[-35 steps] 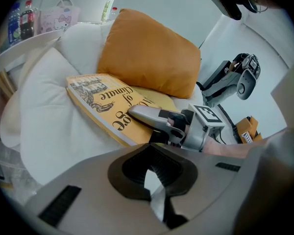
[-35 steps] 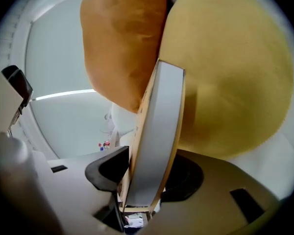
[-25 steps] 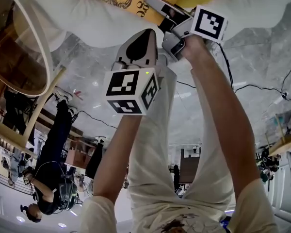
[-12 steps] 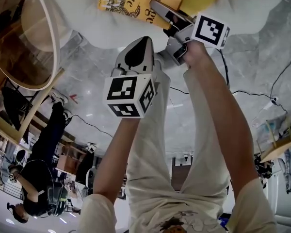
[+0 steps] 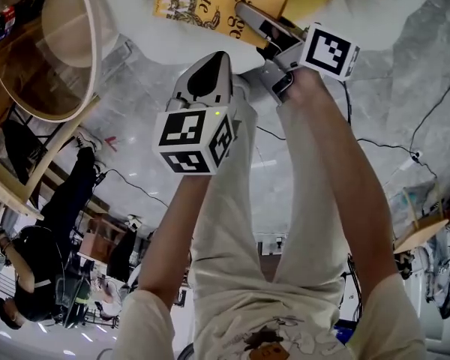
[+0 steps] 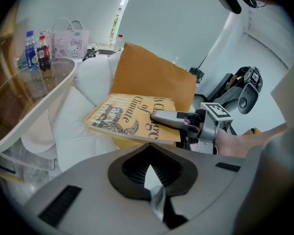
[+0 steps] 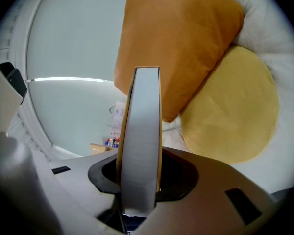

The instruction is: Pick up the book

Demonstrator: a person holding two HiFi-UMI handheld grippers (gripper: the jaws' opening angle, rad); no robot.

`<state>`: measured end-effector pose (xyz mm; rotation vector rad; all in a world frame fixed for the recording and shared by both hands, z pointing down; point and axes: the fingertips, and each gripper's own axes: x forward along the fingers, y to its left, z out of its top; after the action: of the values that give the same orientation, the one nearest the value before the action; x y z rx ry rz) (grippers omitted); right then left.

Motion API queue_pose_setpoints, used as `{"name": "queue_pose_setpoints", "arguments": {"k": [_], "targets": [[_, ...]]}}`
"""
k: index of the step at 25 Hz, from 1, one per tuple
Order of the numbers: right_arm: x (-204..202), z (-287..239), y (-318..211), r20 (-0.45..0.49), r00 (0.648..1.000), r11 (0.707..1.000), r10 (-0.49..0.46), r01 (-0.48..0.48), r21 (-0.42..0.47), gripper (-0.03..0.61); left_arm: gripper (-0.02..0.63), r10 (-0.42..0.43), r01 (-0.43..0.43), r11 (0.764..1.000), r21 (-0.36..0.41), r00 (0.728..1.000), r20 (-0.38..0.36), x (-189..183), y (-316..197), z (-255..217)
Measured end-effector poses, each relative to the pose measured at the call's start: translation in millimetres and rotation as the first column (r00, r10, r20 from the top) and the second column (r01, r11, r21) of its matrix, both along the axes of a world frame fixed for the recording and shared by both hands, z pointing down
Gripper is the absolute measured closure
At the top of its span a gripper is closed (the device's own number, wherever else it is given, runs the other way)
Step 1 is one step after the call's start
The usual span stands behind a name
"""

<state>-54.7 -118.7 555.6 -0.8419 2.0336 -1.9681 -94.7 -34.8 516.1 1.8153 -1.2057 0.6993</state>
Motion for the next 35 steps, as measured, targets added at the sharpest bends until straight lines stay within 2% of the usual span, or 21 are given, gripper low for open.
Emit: {"name": "queue_pose_setpoints", "arguments": {"k": [4, 6, 8, 12, 16, 20, 25, 35], "targets": [[-15, -6, 8, -0.042, 0.999, 0.999, -0.034, 0.035, 0.025, 0.419, 0.607, -0.007, 0.007, 1.000, 0.001, 1.000, 0.002, -19, 3, -2], [-10, -17, 12, -0.057, 0.998, 0.999, -0.035, 0.036, 0.019, 0.419, 0.607, -0.013, 0.013, 1.000, 0.014, 1.000, 0.002, -19, 3, -16], [6, -44, 17, -0.070, 0.997, 0.999, -0.026, 0.028, 0.017, 0.419, 0.607, -0.012, 0.012, 1.000, 0.028, 1.000, 0.000, -7, 7, -42], [47, -109, 17, -0.074, 0.997, 0.995, -0.027, 0.034, 0.089, 0.419, 0.607, -0.007, 0.007, 0.999, 0.048, 1.000, 0.002, 28, 11, -97], [34, -134, 9, -0.071, 0.996, 0.992, -0.049, 0.056, 0.109, 0.419, 0.607, -0.033, 0.033, 0.998, 0.051, 0.999, -0.004, 10, 3, -113], [30, -181, 17, -0.083, 0.993, 0.988, -0.081, 0.091, 0.123, 0.419, 0.607, -0.032, 0.033, 0.997, 0.064, 0.999, -0.021, 4, 7, -159], [49, -240, 26, -0.095, 0.988, 0.980, -0.119, 0.133, 0.151, 0.419, 0.607, -0.040, 0.042, 0.994, 0.104, 0.999, -0.020, 16, 10, -216], [93, -322, 72, -0.114, 0.988, 0.967, -0.101, 0.124, 0.222, 0.419, 0.607, -0.004, 0.010, 0.986, 0.166, 0.999, -0.033, 36, 47, -287]]}}
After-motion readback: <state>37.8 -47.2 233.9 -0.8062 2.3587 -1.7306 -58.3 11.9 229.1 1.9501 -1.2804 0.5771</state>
